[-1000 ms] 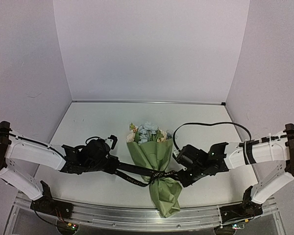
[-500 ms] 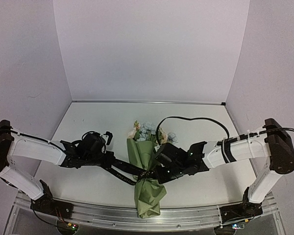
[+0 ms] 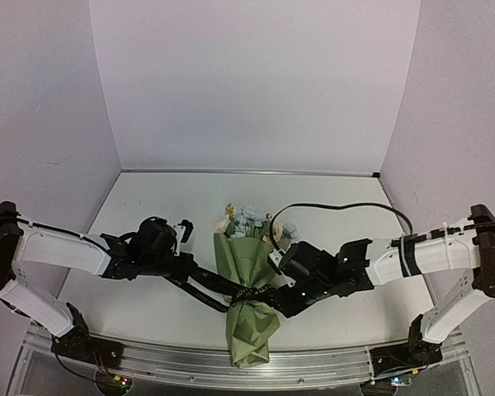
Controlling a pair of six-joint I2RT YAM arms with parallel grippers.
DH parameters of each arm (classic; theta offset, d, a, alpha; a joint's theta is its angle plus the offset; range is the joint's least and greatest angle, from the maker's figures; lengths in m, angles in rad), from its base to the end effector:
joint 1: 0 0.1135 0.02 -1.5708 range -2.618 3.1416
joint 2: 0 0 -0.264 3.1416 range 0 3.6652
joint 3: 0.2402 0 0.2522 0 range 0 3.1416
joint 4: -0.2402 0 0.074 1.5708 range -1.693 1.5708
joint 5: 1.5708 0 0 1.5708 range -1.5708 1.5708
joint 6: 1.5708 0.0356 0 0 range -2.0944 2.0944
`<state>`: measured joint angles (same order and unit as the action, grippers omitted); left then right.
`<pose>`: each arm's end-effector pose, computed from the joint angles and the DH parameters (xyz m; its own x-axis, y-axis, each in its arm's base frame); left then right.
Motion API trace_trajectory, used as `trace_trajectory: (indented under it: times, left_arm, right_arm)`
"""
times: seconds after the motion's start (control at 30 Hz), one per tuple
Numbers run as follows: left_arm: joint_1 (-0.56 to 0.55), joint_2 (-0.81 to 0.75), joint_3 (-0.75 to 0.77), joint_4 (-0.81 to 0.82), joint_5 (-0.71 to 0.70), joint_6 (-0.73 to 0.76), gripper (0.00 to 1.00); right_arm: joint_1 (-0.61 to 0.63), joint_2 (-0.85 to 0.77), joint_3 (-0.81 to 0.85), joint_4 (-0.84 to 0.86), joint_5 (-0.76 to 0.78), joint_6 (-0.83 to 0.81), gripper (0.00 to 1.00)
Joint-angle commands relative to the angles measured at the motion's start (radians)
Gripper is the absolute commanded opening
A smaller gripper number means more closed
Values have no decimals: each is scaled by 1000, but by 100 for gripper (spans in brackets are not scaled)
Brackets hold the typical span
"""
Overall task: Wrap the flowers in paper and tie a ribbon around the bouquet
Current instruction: Cross the half-tied ribbon over the folded bouquet.
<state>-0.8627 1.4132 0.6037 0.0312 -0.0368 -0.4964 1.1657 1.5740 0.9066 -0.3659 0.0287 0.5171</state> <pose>0.1760 -0.2035 0.1614 -0.7549 0.1499 -0.6385 0.4350 0.8430 -0.3164 0.1217 0.2813 0.1789 -0.7456 -0.4848 -0.4572 -0.6262 0.7445 0.2317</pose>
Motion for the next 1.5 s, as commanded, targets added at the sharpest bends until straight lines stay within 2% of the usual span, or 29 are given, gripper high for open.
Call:
trace_trajectory:
  times: [0.0, 0.23, 0.37, 0.63, 1.1, 1.37, 1.47]
  left_arm:
    - [4, -10, 30, 24, 25, 16, 0]
    - [4, -7, 30, 27, 34, 13, 0]
    - [4, -7, 35, 22, 33, 15, 0]
    - [4, -2, 40, 18, 61, 9, 0]
    - [4, -17, 36, 8, 71, 1, 0]
    - [4, -21, 34, 4, 71, -3, 0]
    - [4, -26, 27, 8, 72, -8, 0]
  right_arm:
    - [2, -113, 30, -116, -43, -204, 55]
    - [-8, -94, 169, -271, -155, -489, 66]
    - [-10, -46, 220, -288, -141, -635, 69]
    - [-11, 74, 320, -328, -151, -722, 69]
    - [-11, 172, 384, -296, 14, -737, 60]
    - [-11, 203, 399, -289, 14, -705, 43]
    - [-11, 205, 397, -288, 15, -696, 32]
